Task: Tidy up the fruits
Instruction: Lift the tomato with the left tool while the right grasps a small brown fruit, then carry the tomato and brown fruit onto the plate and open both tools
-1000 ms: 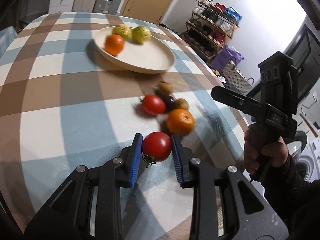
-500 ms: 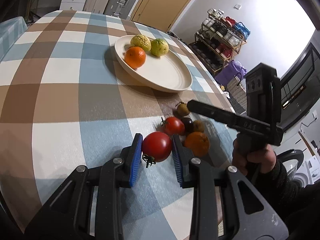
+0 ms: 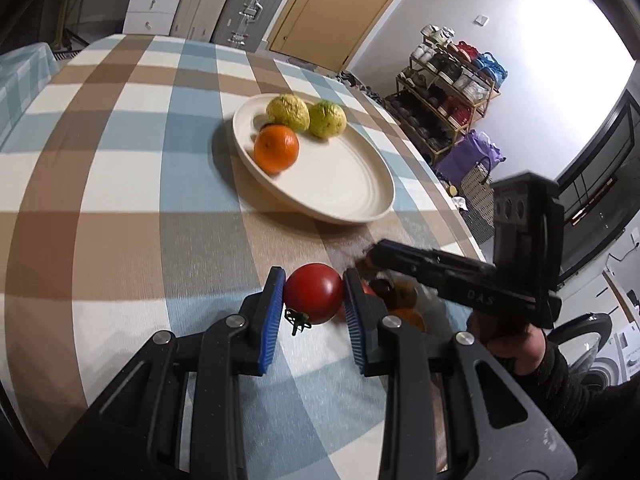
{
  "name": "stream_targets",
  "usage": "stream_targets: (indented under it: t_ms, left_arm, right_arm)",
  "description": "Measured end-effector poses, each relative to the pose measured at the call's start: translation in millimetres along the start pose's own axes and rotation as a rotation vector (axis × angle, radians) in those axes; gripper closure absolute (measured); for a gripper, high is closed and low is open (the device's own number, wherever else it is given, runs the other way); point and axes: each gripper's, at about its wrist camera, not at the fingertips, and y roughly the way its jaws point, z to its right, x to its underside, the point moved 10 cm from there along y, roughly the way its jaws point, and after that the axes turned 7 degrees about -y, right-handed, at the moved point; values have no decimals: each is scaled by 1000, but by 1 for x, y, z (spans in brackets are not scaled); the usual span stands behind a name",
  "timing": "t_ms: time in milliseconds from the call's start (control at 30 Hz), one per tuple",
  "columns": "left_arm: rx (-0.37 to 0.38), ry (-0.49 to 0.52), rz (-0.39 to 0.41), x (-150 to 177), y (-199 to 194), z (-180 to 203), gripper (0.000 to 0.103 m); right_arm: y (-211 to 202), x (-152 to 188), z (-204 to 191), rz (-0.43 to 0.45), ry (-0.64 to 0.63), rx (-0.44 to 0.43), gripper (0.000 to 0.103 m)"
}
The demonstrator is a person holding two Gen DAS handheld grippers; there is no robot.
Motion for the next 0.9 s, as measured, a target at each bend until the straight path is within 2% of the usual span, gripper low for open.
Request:
stream_targets:
  t_ms: [233,467,667,900]
  left_arm:
    - [9,24,34,-32,11,17,77]
    - [23,45,72,-75,31,41,77]
    - [16,59,88,-111,57,54,77]
    - [-29,67,61,-137,96,44,76]
  right_arm:
    - [-19,-11,1,71,-14,-19,77]
    - [-42,-46,15,162,-28,-14,77]
    - [-42,-81,26,192,-47,-19,77]
    - [-22,-112,40,184,-26,-38,77]
